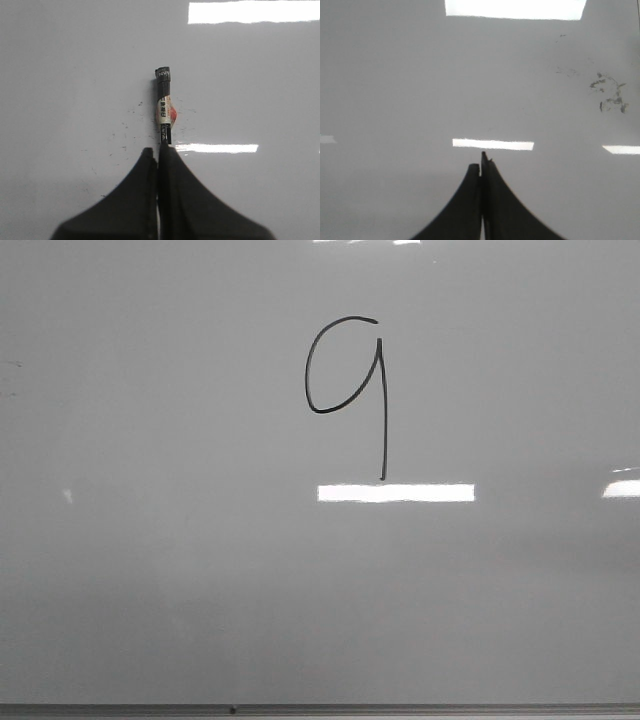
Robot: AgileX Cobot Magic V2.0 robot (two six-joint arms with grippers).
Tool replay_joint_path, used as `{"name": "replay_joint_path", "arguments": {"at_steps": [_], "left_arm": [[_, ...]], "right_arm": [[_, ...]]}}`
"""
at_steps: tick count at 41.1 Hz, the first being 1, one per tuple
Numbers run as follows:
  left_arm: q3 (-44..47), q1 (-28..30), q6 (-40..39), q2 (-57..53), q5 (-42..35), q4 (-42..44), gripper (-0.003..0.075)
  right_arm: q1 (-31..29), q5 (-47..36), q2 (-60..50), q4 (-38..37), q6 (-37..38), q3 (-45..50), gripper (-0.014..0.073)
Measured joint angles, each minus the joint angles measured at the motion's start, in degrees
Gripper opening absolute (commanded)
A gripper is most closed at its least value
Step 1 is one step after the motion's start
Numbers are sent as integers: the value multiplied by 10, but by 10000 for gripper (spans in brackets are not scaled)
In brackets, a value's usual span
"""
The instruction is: Write number 9 on whiteboard
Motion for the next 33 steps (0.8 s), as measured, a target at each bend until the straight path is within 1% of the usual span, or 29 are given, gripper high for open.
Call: {"name": "replay_joint_path", "arguments": {"at_steps": [6, 18, 33], "left_arm": [[0, 0, 0, 0, 0, 0, -19], [0, 0, 0, 0, 0, 0, -19], [0, 0, 0, 0, 0, 0, -19]], "right_arm": [[1, 0, 0, 0, 0, 0, -69], [27, 0, 0, 0, 0, 0, -69], [27, 0, 0, 0, 0, 0, -69]]}}
